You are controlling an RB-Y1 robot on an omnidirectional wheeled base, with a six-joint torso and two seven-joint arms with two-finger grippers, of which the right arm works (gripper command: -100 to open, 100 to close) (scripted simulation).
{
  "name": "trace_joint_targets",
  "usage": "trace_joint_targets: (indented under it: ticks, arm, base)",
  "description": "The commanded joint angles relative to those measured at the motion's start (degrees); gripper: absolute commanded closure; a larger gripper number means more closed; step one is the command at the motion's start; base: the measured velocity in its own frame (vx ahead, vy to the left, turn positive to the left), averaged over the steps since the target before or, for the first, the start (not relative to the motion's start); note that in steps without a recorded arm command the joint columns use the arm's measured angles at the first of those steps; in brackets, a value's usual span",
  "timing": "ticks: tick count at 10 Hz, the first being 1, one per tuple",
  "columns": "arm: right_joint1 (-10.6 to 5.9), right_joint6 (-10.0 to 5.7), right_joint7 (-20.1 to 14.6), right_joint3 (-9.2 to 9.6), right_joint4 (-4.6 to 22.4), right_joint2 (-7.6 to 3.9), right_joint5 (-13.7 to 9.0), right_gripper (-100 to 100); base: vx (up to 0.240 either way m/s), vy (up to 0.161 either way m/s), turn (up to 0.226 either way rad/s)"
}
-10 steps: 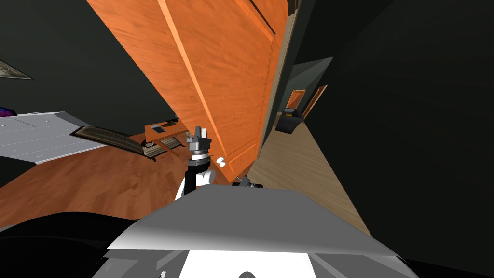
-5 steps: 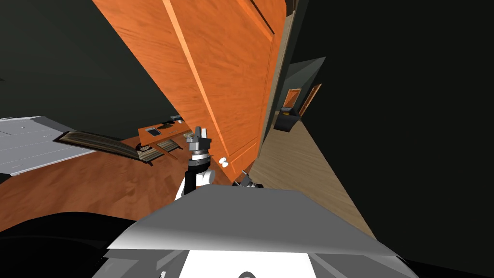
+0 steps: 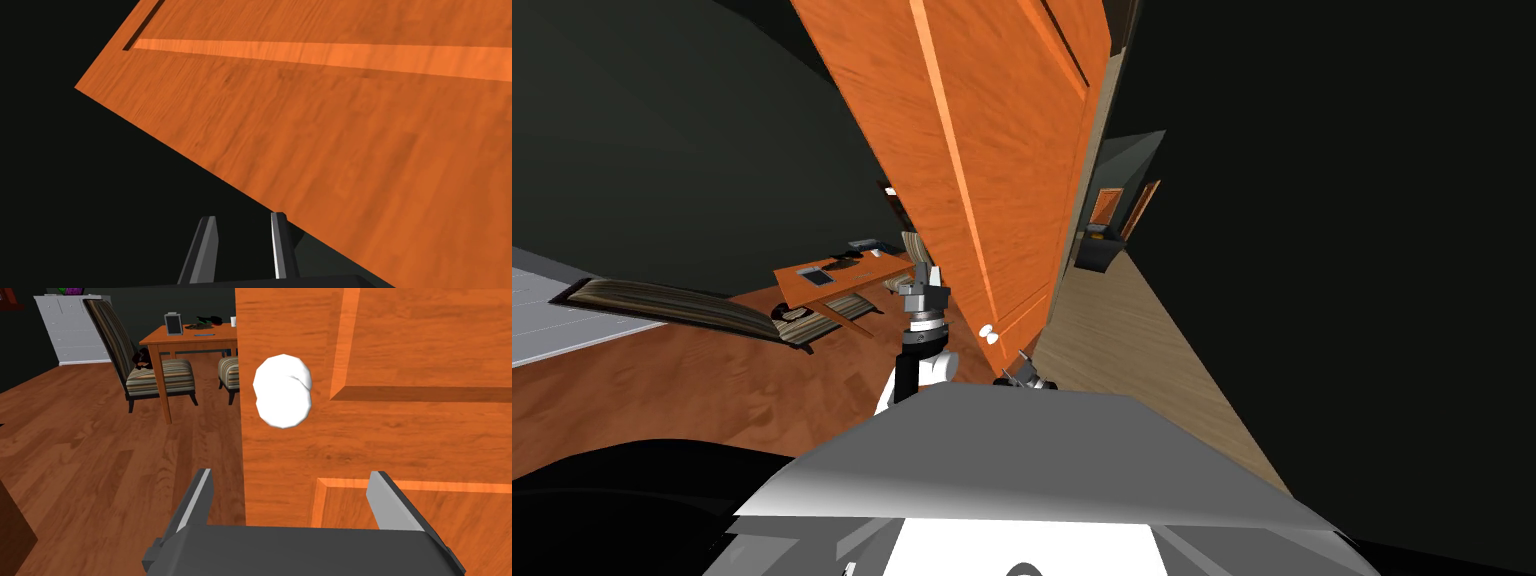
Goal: Push the door open
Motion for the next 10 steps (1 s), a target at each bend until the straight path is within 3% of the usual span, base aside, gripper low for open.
trace_joint_targets:
  ticks: [1,8,9,10]
  arm:
    - [-0.18,-0.05,0.0,-0.28,0.3,0.4,0.3,-100]
    - [-0.76,-0.19,-0.2,-1.19,1.4,1.67,1.2,-100]
    - [-0.76,-0.19,-0.2,-1.19,1.4,1.67,1.2,100]
    - [-0.76,-0.19,-0.2,-1.19,1.4,1.67,1.2,100]
  base:
    - [0.067,0.128,0.025]
    - [0.132,0.157,0.003]
    - [-0.01,-0.01,0.0]
    - [-0.027,-0.034,0.005]
